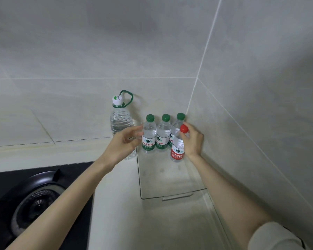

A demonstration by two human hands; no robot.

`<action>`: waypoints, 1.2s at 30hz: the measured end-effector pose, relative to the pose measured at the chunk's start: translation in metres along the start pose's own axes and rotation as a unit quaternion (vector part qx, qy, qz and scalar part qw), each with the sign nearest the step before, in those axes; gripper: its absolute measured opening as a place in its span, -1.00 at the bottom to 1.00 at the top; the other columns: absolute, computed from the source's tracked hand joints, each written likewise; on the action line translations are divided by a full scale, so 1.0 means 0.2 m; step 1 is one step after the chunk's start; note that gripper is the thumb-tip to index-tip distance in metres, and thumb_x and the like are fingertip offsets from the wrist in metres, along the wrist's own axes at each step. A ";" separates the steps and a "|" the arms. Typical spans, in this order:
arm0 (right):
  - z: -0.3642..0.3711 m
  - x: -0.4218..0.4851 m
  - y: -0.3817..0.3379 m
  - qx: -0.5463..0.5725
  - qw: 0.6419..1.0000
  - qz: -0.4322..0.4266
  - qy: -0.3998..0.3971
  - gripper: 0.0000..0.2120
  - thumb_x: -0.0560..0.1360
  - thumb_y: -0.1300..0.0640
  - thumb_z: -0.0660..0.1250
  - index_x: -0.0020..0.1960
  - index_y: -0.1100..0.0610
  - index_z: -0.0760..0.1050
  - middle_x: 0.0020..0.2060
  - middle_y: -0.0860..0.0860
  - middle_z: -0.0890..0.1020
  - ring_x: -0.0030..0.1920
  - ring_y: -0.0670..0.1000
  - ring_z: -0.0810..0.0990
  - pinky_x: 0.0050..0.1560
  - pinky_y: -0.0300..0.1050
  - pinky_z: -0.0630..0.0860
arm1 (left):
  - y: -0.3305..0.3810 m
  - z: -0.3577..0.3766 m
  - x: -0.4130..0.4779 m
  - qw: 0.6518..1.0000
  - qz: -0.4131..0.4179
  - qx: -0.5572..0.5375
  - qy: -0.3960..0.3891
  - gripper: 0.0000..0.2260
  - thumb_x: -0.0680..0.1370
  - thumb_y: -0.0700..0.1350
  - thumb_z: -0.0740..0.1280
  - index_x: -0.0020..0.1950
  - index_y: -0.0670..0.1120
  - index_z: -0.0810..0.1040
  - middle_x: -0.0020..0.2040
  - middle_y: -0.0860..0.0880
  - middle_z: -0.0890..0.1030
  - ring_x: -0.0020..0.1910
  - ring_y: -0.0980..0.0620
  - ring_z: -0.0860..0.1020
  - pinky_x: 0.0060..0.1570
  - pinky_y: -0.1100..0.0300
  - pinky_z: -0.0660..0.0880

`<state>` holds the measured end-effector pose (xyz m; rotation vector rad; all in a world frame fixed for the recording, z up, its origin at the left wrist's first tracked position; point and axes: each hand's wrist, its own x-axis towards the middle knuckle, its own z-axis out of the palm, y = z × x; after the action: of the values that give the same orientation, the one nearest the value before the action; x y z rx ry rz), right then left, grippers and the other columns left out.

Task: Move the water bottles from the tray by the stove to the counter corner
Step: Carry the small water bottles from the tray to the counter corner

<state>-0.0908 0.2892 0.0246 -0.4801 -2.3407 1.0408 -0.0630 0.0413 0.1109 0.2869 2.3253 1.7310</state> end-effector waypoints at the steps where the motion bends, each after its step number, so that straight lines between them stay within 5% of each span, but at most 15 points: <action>1: 0.00 -0.01 0.00 0.007 1.000 0.002 -0.006 -0.62 0.38 0.24 0.49 0.18 0.11 0.59 -0.04 0.14 0.70 -0.06 0.13 0.65 0.03 -0.07 0.53 | -0.01 0.01 -0.01 1.000 0.001 0.003 -0.004 -0.69 0.57 -0.22 0.31 0.11 0.21 0.50 0.02 0.19 0.61 -0.04 0.24 0.59 0.10 0.18 0.50; 9: -0.05 -0.08 -0.15 0.101 0.991 -0.019 -0.081 -0.60 0.40 0.21 0.48 0.23 0.05 0.57 0.06 0.02 0.68 0.08 -0.01 0.62 0.20 -0.01 0.53 | -0.04 0.00 -0.09 1.000 0.007 0.003 -0.007 -0.63 0.56 -0.24 0.32 0.29 0.11 0.45 0.03 0.14 0.61 -0.09 0.20 0.58 -0.18 0.40 0.49; 15: -0.23 -0.13 -0.55 0.211 0.966 -0.080 -0.128 -0.60 0.34 0.23 0.55 0.16 0.03 0.62 -0.05 -0.06 0.70 0.01 -0.02 0.68 0.16 -0.14 0.56 | -0.06 0.02 -0.15 1.000 0.023 0.021 -0.005 -0.44 0.44 -0.18 0.48 0.34 0.19 0.39 0.13 0.24 0.52 0.19 0.09 0.52 0.03 0.32 0.47; 20: -0.39 -0.23 -0.85 0.265 0.942 -0.126 -0.164 -0.60 0.33 0.26 0.55 0.15 0.11 0.62 -0.09 -0.06 0.70 -0.07 -0.19 0.67 0.05 -0.33 0.56 | -0.02 0.01 -0.18 0.997 0.070 0.005 0.022 -0.27 0.32 -0.14 0.58 0.39 0.18 0.36 0.20 0.24 0.56 0.15 0.23 0.54 0.03 0.33 0.49; 27: -0.38 -0.31 -1.07 0.273 0.926 -0.152 -0.214 -0.61 0.32 0.18 0.57 0.12 0.01 0.63 -0.13 -0.12 0.72 -0.12 -0.20 0.68 0.06 -0.31 0.55 | -0.01 -0.09 -0.29 0.983 0.118 0.003 0.137 -0.36 0.21 -0.14 0.64 0.13 0.27 0.43 0.04 0.21 0.63 0.00 0.28 0.59 -0.07 0.43 0.51; 32: -0.29 -0.21 -0.96 0.291 0.908 -0.098 -0.286 -0.74 0.44 0.09 0.46 0.13 -0.05 0.60 -0.02 -0.02 0.72 0.00 -0.11 0.68 0.13 -0.13 0.58 | -0.08 -0.12 -0.30 0.979 0.101 0.015 0.178 -0.35 0.20 -0.15 0.65 0.16 0.23 0.47 -0.01 0.17 0.66 -0.06 0.27 0.61 -0.08 0.39 0.52; 36: -0.08 -0.04 -0.69 0.149 0.952 -0.066 -0.259 -0.62 0.50 0.13 0.41 0.30 0.08 0.51 0.20 0.00 0.60 0.16 -0.08 0.58 0.07 -0.48 0.43 | -0.14 -0.17 -0.32 0.977 0.070 0.009 0.199 -0.36 0.20 -0.14 0.65 0.16 0.21 0.47 -0.05 0.16 0.67 -0.09 0.27 0.62 -0.13 0.39 0.53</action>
<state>-0.0890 0.2063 0.1362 0.0806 -2.5356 1.5683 -0.0120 -0.0162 0.0984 0.1161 2.6544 1.9909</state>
